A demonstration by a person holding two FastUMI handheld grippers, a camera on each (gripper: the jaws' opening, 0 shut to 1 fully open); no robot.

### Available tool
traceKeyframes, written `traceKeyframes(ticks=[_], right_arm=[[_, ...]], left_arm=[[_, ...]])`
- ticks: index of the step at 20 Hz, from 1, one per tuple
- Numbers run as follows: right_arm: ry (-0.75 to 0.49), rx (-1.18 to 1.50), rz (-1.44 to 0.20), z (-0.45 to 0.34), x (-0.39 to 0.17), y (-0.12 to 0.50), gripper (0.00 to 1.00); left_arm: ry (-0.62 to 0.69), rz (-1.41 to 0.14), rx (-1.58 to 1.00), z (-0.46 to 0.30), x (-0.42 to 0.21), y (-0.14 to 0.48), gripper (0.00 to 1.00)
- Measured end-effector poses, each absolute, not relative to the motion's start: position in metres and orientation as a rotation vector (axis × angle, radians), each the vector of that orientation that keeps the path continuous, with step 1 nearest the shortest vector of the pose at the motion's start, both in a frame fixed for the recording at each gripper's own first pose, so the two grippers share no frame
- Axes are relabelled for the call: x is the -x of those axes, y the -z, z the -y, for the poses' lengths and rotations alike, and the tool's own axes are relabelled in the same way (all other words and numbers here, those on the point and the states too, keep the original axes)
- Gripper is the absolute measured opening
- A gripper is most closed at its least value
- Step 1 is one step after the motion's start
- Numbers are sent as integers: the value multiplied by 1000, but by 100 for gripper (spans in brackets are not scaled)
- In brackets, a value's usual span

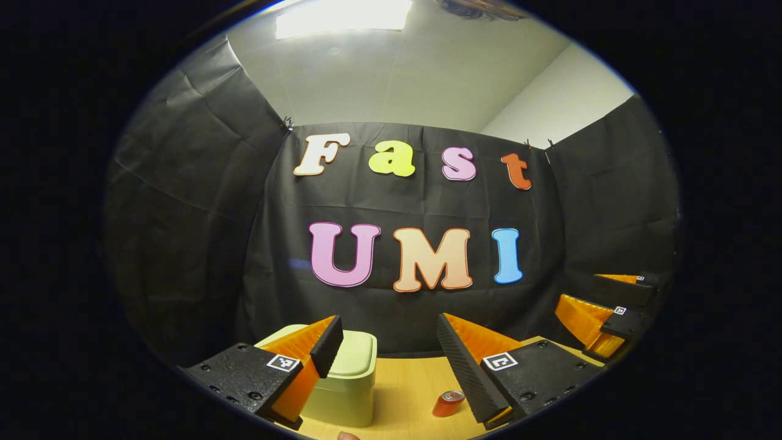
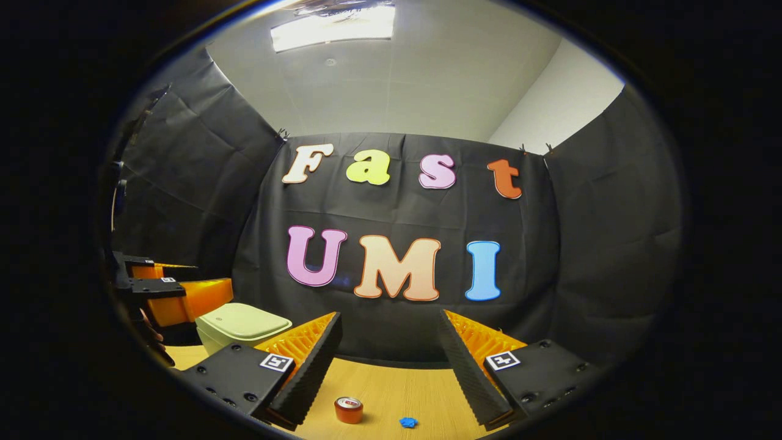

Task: Press the lid of the desktop garbage bin to open it, pick up the crumpled paper on the desktop and throw it into the bin, then pick up the pop can on the desktop and drop it into the bin, and finally close the garbage bin lid.

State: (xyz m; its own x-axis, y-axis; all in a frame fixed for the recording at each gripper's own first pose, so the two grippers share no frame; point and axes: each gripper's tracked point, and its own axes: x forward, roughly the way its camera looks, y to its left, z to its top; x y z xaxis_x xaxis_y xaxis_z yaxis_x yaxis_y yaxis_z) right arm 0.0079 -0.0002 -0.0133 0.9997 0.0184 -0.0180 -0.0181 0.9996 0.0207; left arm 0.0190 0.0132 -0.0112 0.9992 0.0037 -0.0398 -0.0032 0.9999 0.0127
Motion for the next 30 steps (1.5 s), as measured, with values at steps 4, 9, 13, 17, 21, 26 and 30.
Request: traceKeyframes(ticks=[4,9,13,17,21,26,30], right_arm=[[-11,-18,-22,3,-12,15,98],[-14,-4,-24,-3,-16,16,98],[-10,3,-24,-6,-18,16,98],[5,8,-29,-8,-22,16,98],[17,23,-28,-13,-24,16,98],[37,29,-36,-17,-27,18,98],[38,15,-59,-20,-30,25,98]], left_arm=[[-4,-31,-21,-23,-28,10,88],[-13,-66,-22,-33,-35,21,64],[-34,-83,-21,-46,-41,28,29],[-35,-96,-23,-61,-46,34,5],[49,-95,-58,-67,-60,34,0],[66,-138,-64,-88,-80,50,0],[43,-229,-29,-104,-94,78,0]])
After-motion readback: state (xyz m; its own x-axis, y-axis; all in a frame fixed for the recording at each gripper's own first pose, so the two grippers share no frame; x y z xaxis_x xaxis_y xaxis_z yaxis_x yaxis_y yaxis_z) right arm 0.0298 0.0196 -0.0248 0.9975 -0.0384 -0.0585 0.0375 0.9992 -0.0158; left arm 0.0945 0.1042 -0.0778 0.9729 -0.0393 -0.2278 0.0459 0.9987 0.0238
